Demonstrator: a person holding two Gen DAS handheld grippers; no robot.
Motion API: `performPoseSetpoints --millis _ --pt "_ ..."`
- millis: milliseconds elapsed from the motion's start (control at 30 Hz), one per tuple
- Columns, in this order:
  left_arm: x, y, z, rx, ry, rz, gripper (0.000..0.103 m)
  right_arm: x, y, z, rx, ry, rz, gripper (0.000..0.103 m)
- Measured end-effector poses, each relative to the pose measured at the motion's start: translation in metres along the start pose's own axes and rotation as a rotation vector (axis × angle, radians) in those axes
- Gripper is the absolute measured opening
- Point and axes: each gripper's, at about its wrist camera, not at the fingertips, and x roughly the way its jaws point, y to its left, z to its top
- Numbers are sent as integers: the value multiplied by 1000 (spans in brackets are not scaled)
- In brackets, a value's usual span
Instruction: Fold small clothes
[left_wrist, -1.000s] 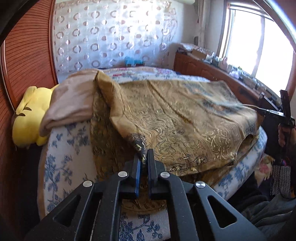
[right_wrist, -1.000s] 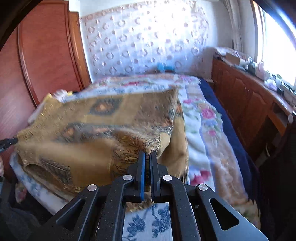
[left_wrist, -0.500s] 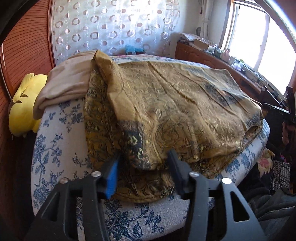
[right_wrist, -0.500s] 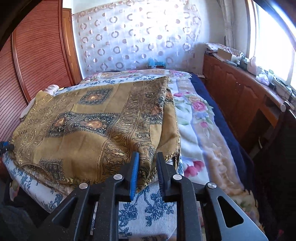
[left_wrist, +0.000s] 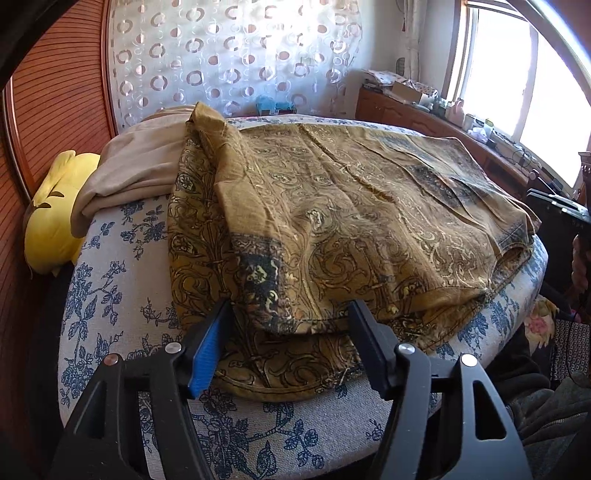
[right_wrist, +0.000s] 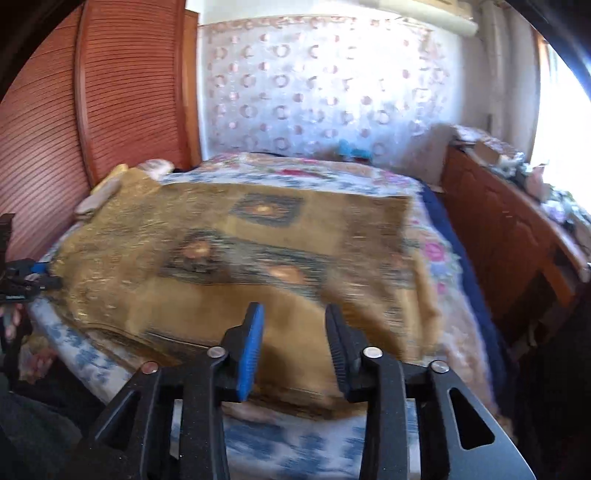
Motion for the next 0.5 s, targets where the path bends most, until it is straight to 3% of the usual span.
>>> performPoseSetpoints --millis 67,200,400,500 --pt "0 0 0 -9 -8 3 66 15 18 0 -20 16 36 48" --pt "-1 1 0 -28 -14 1 66 43 46 -4 -65 40 98 48" --pt "-4 4 1 -57 -9 -5 66 73 66 -9 -111 84 112 48" --pt "-10 5 0 -60 -16 -2 66 75 63 -10 -103 65 104 49"
